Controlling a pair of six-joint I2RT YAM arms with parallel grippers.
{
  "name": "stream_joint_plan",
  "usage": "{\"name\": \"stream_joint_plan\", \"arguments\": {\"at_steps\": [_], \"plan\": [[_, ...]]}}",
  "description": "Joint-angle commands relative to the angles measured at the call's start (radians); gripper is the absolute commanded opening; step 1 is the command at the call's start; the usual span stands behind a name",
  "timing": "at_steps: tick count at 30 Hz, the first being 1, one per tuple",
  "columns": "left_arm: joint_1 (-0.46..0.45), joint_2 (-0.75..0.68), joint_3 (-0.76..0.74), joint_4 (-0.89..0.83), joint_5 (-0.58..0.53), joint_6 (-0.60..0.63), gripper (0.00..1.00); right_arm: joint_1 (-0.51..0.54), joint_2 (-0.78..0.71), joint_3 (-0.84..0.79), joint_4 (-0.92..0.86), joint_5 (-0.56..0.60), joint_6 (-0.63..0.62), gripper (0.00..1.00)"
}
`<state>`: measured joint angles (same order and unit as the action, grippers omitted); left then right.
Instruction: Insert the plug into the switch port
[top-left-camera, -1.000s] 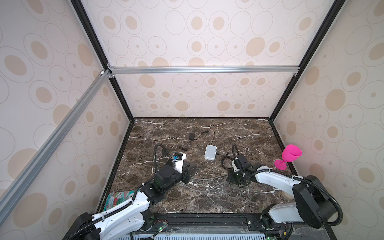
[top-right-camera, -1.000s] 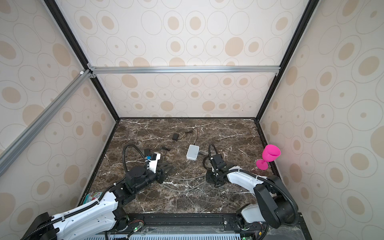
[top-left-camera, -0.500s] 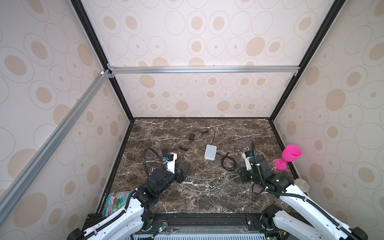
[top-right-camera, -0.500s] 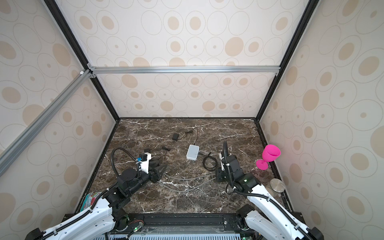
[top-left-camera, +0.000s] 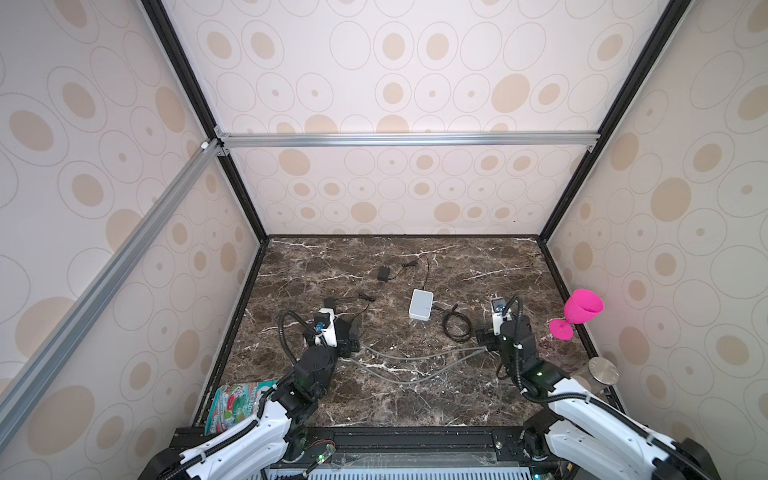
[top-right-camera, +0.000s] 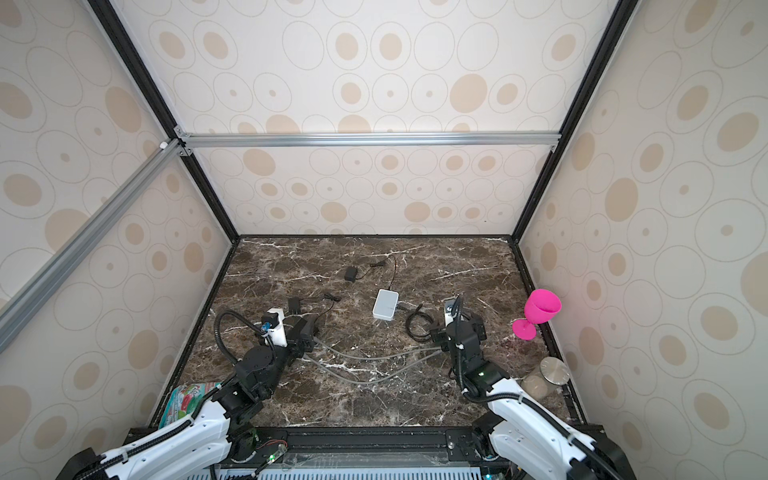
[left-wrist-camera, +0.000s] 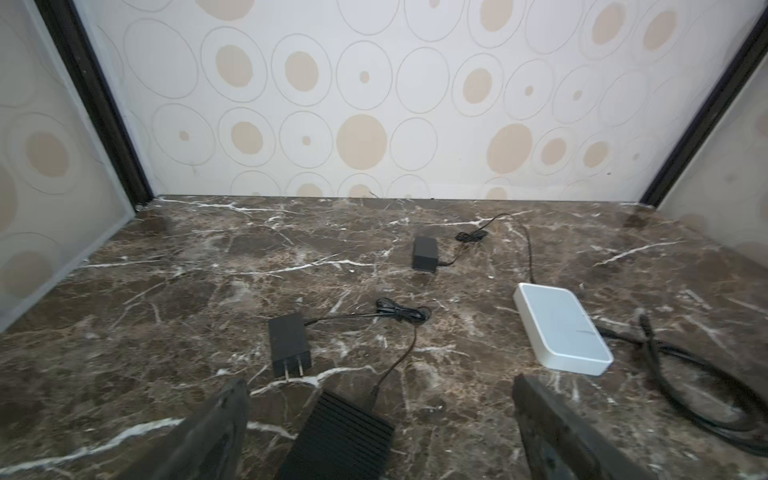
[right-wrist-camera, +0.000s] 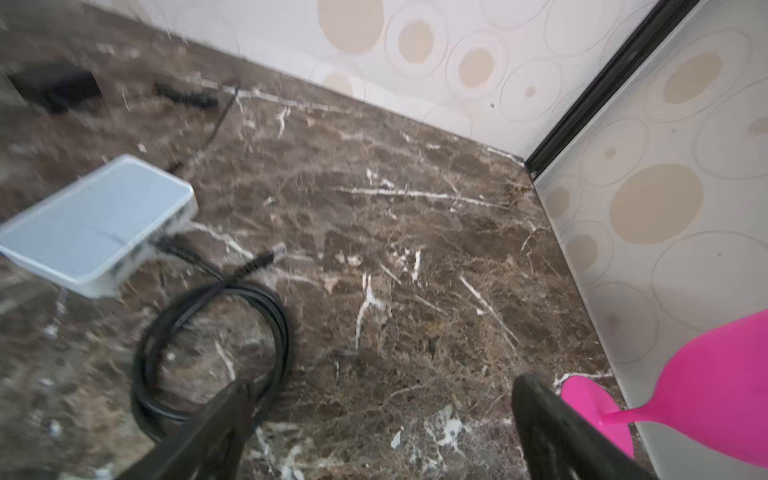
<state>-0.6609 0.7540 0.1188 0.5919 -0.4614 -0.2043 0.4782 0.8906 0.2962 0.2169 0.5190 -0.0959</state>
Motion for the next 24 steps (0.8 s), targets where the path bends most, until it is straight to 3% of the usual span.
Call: {"name": "stream_joint_plan", "arguments": {"at_steps": [1, 7, 13, 14, 15, 17, 18, 24], "plan": [[0.008, 0.030, -0.036, 0.251, -0.087, 0.201, 0.98, -0.051, 0.093, -0.083, 0.441, -0.050, -0.097, 1.00], [0.016, 0.068, -0.080, 0.402, -0.107, 0.370, 0.98, -0.161, 0.398, -0.158, 0.919, -0.140, -0.113, 1.00], [0.036, 0.115, -0.087, 0.468, -0.097, 0.429, 0.98, -0.290, 0.704, -0.140, 1.179, -0.235, -0.022, 1.00], [0.039, 0.123, -0.087, 0.477, -0.098, 0.434, 0.98, -0.295, 0.744, -0.103, 1.175, -0.186, -0.015, 0.99], [0.042, 0.132, -0.085, 0.485, -0.107, 0.437, 0.98, -0.295, 0.720, -0.053, 1.040, -0.150, 0.000, 1.00], [0.052, 0.144, -0.086, 0.497, -0.132, 0.437, 0.98, -0.318, 0.632, 0.031, 0.743, -0.214, 0.041, 1.00], [0.064, 0.149, -0.094, 0.514, -0.140, 0.437, 0.98, -0.350, 0.645, 0.061, 0.715, -0.278, 0.045, 1.00], [0.125, 0.187, -0.206, 0.766, -0.136, 0.448, 0.98, -0.371, 0.652, 0.103, 0.633, -0.272, 0.079, 1.00]]}}
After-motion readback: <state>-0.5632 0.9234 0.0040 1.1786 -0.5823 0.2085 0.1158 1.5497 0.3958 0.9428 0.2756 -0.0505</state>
